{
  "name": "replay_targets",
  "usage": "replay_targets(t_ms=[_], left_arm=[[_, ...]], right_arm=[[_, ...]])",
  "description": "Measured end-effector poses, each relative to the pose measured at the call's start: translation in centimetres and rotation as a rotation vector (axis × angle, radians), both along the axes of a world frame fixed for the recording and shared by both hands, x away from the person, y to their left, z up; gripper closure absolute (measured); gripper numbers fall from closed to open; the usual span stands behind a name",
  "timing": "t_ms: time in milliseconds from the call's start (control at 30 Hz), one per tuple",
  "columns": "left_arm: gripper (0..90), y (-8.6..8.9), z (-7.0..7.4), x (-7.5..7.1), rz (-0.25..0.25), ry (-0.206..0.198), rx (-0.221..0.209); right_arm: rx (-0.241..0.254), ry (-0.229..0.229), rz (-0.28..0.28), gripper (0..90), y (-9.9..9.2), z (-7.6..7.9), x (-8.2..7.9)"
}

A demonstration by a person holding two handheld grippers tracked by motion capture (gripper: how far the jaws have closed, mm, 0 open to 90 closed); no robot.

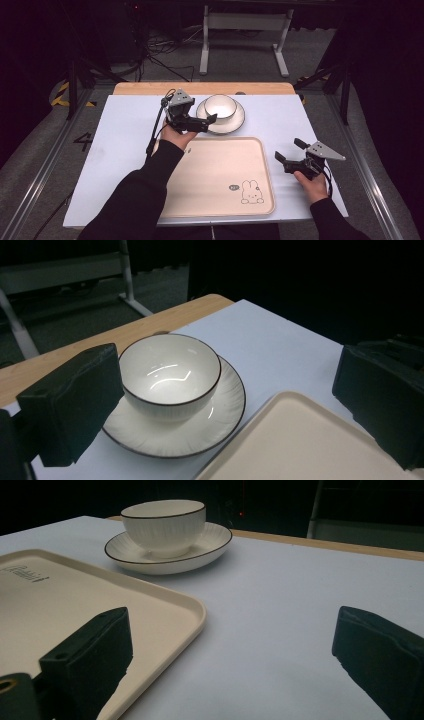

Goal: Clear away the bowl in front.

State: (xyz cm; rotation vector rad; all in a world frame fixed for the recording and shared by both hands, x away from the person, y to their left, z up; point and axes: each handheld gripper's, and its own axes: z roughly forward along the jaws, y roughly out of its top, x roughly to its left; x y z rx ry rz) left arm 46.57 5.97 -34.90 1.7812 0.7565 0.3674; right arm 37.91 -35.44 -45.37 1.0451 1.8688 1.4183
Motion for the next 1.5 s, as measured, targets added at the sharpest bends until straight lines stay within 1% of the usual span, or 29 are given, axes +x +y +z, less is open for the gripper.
replay_targets(t_ms=[100, 167, 267, 300, 400, 467, 533, 600, 667, 700, 767, 800, 867, 933, 967, 1033, 1133, 1167, 1233, 1267, 1333, 1367, 1400, 1433, 1500], left_arm=[[0.9, -0.2, -0.2, 0.7, 0.006, 0.005, -0.004], [1.0, -0.5, -0.2, 1.1, 0.017, 0.004, 0.01], [1.0, -0.8, -0.1, 1.5, 0.033, -0.004, 0.012], [1.0, -0.9, -0.1, 1.7, 0.031, -0.003, 0.014], [1.1, -1.4, -0.4, 2.1, 0.042, 0.007, 0.013], [1.4, -1.6, -0.6, 2.5, 0.042, 0.024, 0.0], [4.4, -1.8, -0.7, 2.8, 0.04, 0.028, -0.014], [5.7, -2.0, -0.7, 3.1, 0.044, 0.029, -0.01], [6.1, -2.3, -0.7, 3.6, 0.058, 0.033, 0.003], [6.3, -2.5, -0.8, 3.9, 0.066, 0.039, 0.012], [6.6, -2.7, -1.0, 4.5, 0.072, 0.06, 0.014], [8.1, -2.8, -1.2, 4.9, 0.067, 0.073, 0.008], [10.7, -2.8, -1.6, 5.4, 0.073, 0.097, -0.005], [12.3, -2.8, -2.0, 5.9, 0.092, 0.115, 0.005], [12.9, -2.9, -2.3, 6.3, 0.109, 0.13, 0.016], [14.9, -2.9, -2.6, 6.7, 0.12, 0.135, 0.035], [15.6, -3.0, -3.0, 7.3, 0.128, 0.176, 0.031], [15.5, -2.9, -3.2, 7.5, 0.117, 0.19, 0.02], [15.4, -3.0, -3.5, 7.7, 0.126, 0.205, 0.017], [15.0, -3.1, -3.6, 7.8, 0.13, 0.206, 0.027], [14.6, -3.4, -3.9, 8.1, 0.159, 0.208, 0.082], [16.4, -3.6, -4.0, 8.2, 0.167, 0.214, 0.1], [16.9, -3.6, -4.0, 8.2, 0.167, 0.214, 0.1], [18.1, -3.8, -4.1, 8.3, 0.188, 0.216, 0.116], [18.6, -3.9, -4.2, 8.5, 0.207, 0.229, 0.109]], right_arm=[[0.002, 0.002, 0.002, 3.4, 0.0, 0.0, 0.0], [0.003, 0.002, 0.003, 3.4, 0.0, 0.0, 0.0], [0.002, 0.003, 0.003, 3.4, 0.0, 0.0, 0.0], [0.003, 0.003, 0.003, 3.5, 0.0, 0.0, 0.0], [0.005, 0.004, 0.002, 3.4, 0.0, 0.0, 0.0], [0.005, 0.004, 0.002, 3.4, 0.0, 0.0, 0.0], [0.004, 0.003, 0.002, 3.4, 0.0, 0.0, 0.0], [0.005, 0.003, 0.002, 3.4, 0.0, 0.0, 0.0], [0.005, 0.003, 0.002, 3.4, 0.0, 0.0, 0.0], [0.005, 0.003, 0.002, 3.4, 0.0, 0.0, 0.0], [0.006, 0.004, 0.002, 3.6, -0.1, 0.0, 0.0], [0.007, 0.004, 0.001, 3.7, -0.1, 0.0, 0.0], [0.01, 0.004, 0.0, 3.8, -0.1, 0.0, 0.0], [0.014, 0.003, 0.001, 3.8, -0.1, 0.0, 0.0], [0.015, 0.003, 0.001, 3.8, -0.1, 0.0, 0.0], [0.017, 0.003, 0.002, 3.8, -0.2, 0.0, 0.0], [0.019, 0.004, 0.004, 3.8, -0.2, 0.0, 0.0], [0.019, 0.004, 0.004, 3.7, -0.2, 0.0, 0.0], [0.021, 0.003, 0.004, 3.7, -0.2, 0.0, 0.0], [0.021, 0.003, 0.005, 3.7, -0.2, 0.0, 0.0], [0.024, 0.003, 0.004, 3.8, -0.2, 0.0, 0.0], [0.024, 0.003, 0.004, 3.7, -0.2, 0.0, 0.0], [0.024, 0.003, 0.004, 3.7, -0.2, 0.0, 0.0], [0.025, 0.003, 0.005, 3.7, -0.2, 0.0, 0.0], [0.025, 0.003, 0.005, 3.7, -0.2, 0.0, 0.0]])
